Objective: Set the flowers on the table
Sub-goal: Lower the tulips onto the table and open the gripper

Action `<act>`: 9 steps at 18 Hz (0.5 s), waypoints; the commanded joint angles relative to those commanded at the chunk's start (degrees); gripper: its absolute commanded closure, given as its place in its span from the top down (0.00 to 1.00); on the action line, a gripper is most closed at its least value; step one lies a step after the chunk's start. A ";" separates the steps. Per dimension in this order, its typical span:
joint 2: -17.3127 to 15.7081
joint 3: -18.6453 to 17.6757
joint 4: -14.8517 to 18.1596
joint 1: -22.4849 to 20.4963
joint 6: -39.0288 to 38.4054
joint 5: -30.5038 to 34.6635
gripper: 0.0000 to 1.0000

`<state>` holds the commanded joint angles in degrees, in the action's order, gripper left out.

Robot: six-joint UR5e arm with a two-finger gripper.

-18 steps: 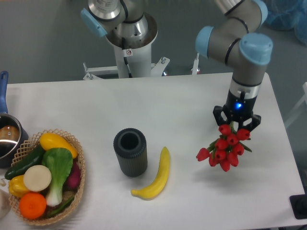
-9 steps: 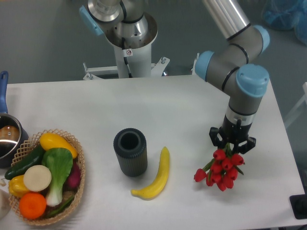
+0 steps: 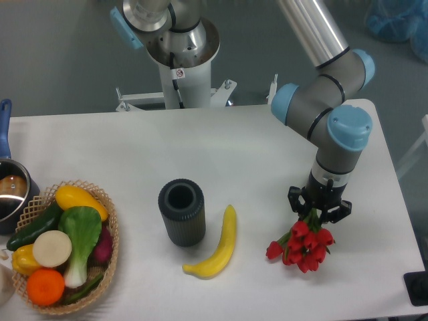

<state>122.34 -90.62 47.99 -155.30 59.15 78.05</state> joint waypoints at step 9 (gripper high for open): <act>-1.14 1.49 -0.18 -0.44 0.61 0.17 1.00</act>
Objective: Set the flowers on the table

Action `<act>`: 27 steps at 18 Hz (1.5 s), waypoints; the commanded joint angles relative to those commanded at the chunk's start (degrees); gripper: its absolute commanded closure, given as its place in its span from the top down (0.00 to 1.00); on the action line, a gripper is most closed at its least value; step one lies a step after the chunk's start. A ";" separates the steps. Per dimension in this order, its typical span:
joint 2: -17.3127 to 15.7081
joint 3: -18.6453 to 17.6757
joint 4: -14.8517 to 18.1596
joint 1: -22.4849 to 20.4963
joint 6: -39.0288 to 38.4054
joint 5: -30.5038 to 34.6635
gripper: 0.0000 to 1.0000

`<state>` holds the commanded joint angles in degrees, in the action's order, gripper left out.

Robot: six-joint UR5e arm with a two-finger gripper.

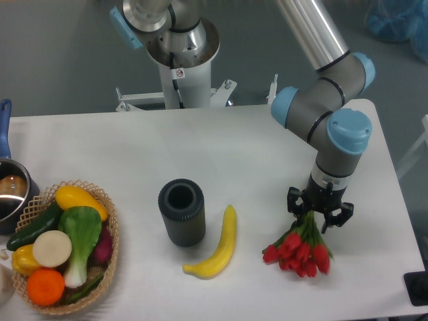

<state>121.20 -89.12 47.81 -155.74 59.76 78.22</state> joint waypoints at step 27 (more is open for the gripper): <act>-22.85 -9.66 7.38 -23.20 36.12 2.55 1.00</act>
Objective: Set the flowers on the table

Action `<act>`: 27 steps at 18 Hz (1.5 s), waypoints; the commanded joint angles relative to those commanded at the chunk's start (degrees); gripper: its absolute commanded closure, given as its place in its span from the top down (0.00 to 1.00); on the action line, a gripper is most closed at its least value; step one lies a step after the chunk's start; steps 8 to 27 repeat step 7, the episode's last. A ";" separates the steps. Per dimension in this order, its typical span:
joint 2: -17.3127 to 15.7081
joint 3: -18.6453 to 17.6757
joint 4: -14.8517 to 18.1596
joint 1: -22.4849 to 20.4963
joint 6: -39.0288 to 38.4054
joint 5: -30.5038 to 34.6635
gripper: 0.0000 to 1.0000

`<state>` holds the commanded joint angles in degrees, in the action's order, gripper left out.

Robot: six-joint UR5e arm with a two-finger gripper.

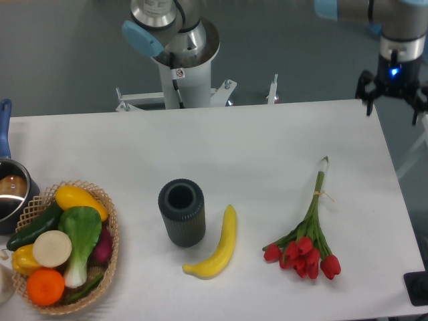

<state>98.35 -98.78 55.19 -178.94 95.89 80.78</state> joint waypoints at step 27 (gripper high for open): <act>-0.36 -0.62 -0.09 -0.27 -0.09 -0.44 1.00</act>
